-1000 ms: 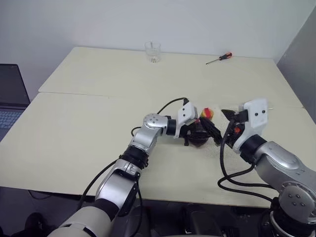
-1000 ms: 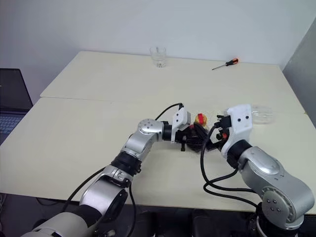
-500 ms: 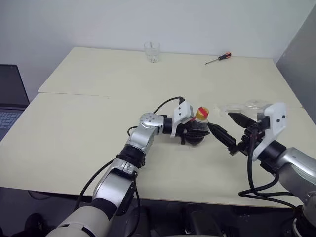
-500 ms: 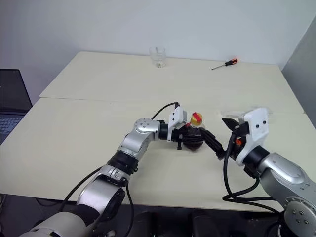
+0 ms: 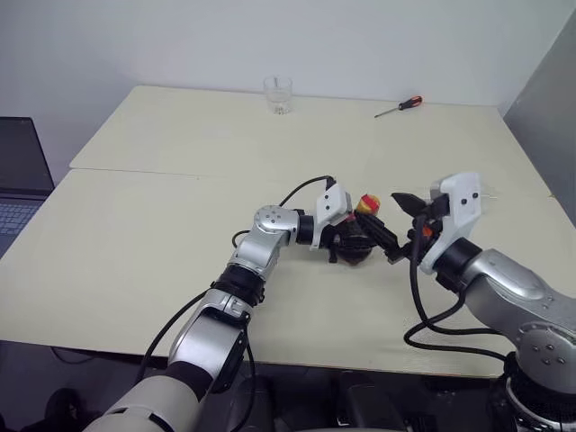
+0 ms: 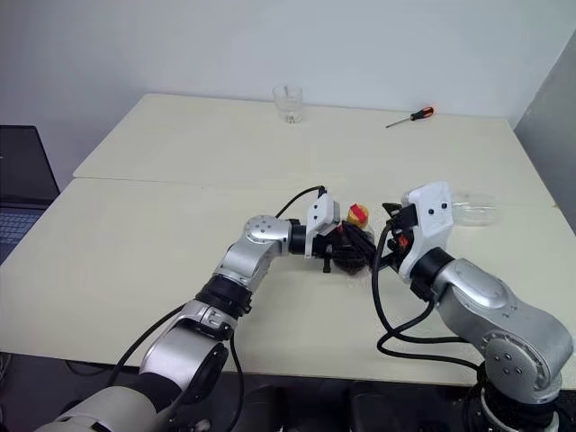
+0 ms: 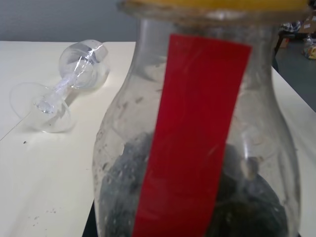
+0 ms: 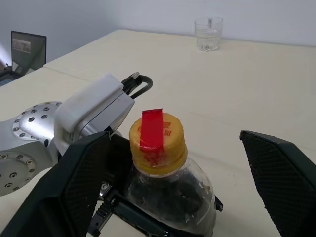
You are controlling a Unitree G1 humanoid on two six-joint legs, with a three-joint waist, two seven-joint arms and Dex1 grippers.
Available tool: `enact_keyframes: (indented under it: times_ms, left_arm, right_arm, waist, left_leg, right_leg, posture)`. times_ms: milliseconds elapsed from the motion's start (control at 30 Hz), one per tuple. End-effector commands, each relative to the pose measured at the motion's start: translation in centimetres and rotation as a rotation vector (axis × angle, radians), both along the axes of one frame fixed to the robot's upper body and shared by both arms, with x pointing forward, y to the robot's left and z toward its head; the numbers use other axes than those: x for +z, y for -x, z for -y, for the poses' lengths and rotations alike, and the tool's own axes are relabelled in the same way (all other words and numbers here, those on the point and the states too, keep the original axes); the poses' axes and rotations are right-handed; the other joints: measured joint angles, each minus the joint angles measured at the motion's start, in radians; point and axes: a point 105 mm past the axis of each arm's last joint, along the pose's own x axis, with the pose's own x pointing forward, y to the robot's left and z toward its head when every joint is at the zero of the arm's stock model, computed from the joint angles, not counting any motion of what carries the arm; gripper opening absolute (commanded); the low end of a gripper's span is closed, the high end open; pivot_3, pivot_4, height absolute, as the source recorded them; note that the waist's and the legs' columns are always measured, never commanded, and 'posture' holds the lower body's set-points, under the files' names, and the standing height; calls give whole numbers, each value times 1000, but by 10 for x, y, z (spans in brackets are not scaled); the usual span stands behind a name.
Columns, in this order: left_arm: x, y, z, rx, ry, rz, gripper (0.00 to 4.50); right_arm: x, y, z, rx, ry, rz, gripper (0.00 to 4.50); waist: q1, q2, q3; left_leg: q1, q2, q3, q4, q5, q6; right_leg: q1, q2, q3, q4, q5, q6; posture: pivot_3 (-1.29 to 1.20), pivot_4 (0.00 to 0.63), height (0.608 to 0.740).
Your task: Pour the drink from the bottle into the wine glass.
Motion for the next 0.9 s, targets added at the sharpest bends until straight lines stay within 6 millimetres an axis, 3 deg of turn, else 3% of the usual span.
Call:
enact_keyframes:
  times_ms: [33,433,900]
  left_arm:
    - [19,2,5,-16,49,63,1265]
    - [20,1,5,-10,51,66,1265]
    - [19,-1,3,-7,38,81,1265]
  right_arm:
    - [11,-2,0,-15,-17,59,4500]
    - [12,-10,-1,-41,-20,67,4500]
    - [17,8,12,-8,-34,82,4500]
  waist:
    - [0,0,0]
    - [0,0,0]
    - [1,0,0]
  left_leg:
    - [0,0,0,0,0,0]
    - [0,0,0,0,0,0]
    - [0,0,0,0,0,0]
  right_leg:
    - [0,0,0,0,0,0]
    - [0,0,0,0,0,0]
    - [0,0,0,0,0,0]
  posture:
    - [0,150,740]
    - [0,150,740]
    - [0,150,740]
